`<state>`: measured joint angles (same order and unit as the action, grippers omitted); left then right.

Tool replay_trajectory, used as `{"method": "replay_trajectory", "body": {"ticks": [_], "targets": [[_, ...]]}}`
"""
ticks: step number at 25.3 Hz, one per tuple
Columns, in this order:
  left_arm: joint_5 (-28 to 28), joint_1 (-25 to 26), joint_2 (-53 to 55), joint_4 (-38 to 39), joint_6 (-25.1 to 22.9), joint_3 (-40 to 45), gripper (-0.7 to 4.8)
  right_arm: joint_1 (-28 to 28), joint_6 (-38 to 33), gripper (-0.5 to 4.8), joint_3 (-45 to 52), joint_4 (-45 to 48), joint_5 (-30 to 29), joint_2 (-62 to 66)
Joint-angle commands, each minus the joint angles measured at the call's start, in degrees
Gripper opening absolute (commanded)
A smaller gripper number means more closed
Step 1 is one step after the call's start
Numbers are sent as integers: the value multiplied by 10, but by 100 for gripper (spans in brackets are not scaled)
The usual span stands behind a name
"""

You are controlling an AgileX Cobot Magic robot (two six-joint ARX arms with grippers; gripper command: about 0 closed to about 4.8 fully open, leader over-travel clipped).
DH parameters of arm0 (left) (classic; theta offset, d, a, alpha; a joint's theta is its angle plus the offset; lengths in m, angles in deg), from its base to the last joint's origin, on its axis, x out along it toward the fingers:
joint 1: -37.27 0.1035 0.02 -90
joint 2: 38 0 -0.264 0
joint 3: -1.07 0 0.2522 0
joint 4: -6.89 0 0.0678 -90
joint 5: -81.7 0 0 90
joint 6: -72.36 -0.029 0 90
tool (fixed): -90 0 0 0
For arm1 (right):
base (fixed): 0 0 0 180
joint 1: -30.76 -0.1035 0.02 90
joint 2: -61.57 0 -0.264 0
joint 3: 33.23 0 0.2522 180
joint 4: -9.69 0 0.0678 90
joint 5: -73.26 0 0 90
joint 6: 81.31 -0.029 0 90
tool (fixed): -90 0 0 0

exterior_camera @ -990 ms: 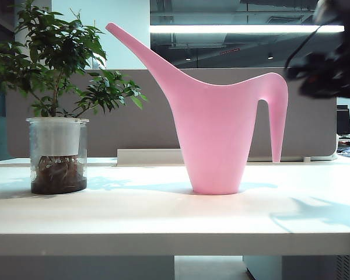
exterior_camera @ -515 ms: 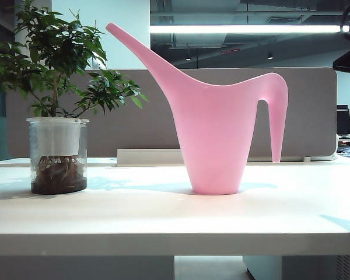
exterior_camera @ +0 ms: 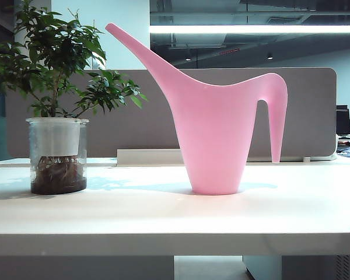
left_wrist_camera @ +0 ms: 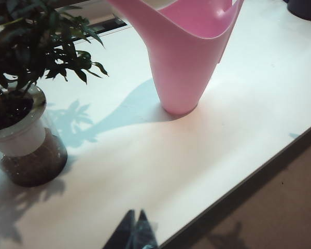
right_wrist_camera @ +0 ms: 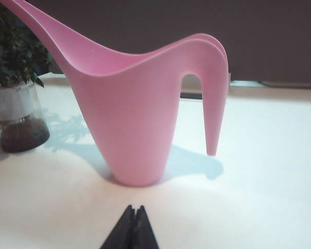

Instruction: Pick up the watering can from the table, water the potted plant, and put the can back.

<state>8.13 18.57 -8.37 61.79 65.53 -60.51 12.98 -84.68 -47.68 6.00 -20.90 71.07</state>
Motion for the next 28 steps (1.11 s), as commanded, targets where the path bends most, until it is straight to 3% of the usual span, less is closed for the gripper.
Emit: {"method": "replay_trajectory", "body": {"ticks": [1, 6, 18, 28], "targets": [[3, 0, 0, -5, -2, -2, 3, 1, -1, -1, -1, -165, -1, -85], [3, 0, -1, -5, -2, 0, 3, 8, -1, -1, 1, -209, 2, -93], [3, 0, -2, -5, -2, 0, 3, 108, 0, -1, 1, -210, 12, -95], [3, 0, -2, -5, -2, 0, 3, 114, 0, -1, 1, -209, 12, -95]]}}
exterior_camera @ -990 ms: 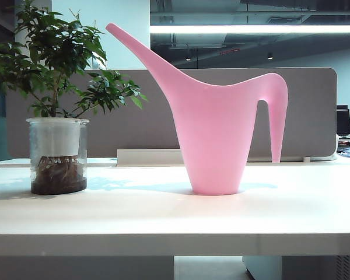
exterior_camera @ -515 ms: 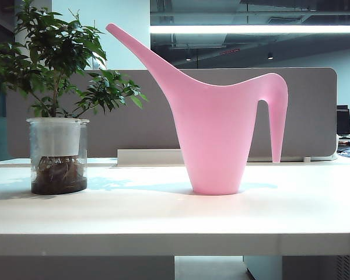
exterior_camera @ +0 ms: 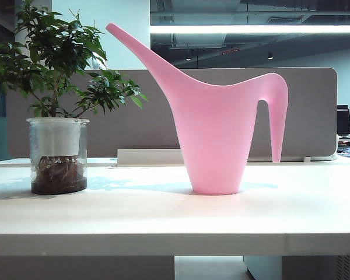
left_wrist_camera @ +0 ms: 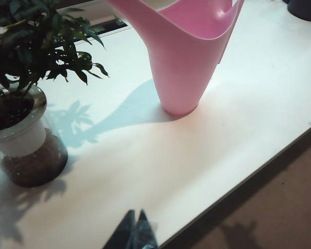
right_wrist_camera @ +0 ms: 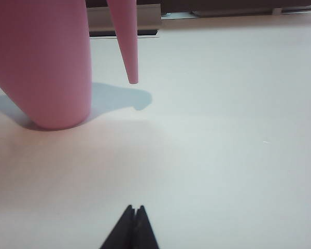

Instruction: Pick up the watering can from the table, water the potted plant, and put the can back.

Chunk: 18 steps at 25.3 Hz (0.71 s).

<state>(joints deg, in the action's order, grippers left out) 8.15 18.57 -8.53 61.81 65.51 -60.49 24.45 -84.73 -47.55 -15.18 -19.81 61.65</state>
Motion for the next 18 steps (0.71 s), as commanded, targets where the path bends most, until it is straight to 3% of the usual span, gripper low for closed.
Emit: {"method": "replay_trajectory", "body": {"ticks": [1, 7, 13, 18], "targets": [[3, 1, 0, -5, -2, 0, 3, -1, 1, -1, -1, 2, 1, -1], [-2, 5, -38, -42, -2, 33, 3, -1, 1, -1, -1, 2, 1, -1], [19, 30, -113, -98, 0, 134, 3, -1, 1, -1, -1, 2, 1, -1], [12, 32, -167, -242, -2, 268, 3, -1, 1, -1, -1, 3, 2, -1]]}}
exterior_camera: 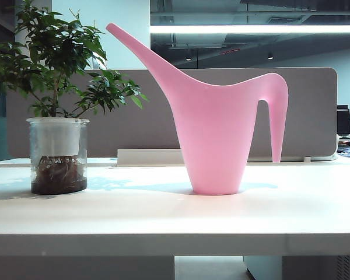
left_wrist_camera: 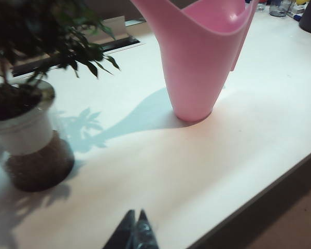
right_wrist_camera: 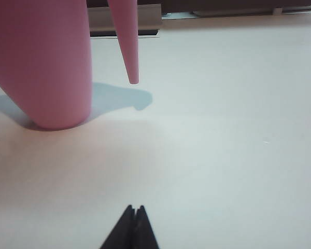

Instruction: Pick up the watering can from the table, water the potted plant, and put the can back.

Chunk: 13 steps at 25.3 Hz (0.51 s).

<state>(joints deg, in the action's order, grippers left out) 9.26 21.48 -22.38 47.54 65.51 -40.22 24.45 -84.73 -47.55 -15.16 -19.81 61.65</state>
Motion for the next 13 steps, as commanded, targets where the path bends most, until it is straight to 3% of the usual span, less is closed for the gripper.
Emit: {"method": "replay_trajectory", "body": {"ticks": [1, 6, 8, 13], "targets": [[0, 5, -42, -131, 1, 95, 3, -1, 1, -1, -1, 2, 1, -1], [-10, 6, -124, -211, 4, 215, 3, -1, 1, -1, -1, 2, 2, -1], [-70, 11, -152, -232, 43, 271, 3, -1, 1, -1, -1, 2, 2, -1], [-163, 40, -152, -162, 56, 270, 3, -1, 1, -1, -1, 5, 2, -1]]}}
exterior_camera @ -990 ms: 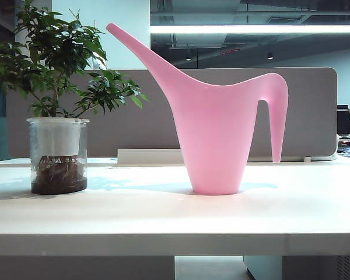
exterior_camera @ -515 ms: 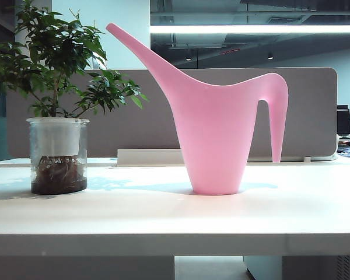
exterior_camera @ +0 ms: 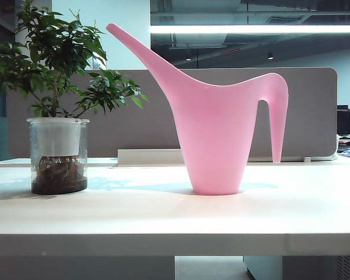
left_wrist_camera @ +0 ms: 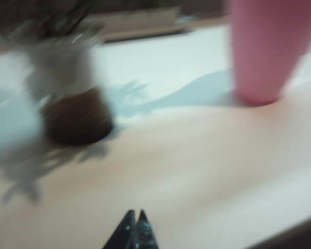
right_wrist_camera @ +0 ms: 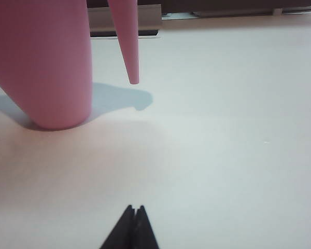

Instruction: Pick up the watering can from the table, water the potted plant, and put the can back.

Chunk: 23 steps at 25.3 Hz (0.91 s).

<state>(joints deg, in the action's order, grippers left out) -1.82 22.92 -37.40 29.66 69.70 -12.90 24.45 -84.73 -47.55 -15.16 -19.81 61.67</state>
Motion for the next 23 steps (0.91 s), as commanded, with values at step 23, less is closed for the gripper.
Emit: {"method": "replay_trajectory", "body": {"ticks": [23], "targets": [[-52, 68, -2, 16, 16, -3, 3, -1, 1, -1, -1, 6, 2, -1]]}}
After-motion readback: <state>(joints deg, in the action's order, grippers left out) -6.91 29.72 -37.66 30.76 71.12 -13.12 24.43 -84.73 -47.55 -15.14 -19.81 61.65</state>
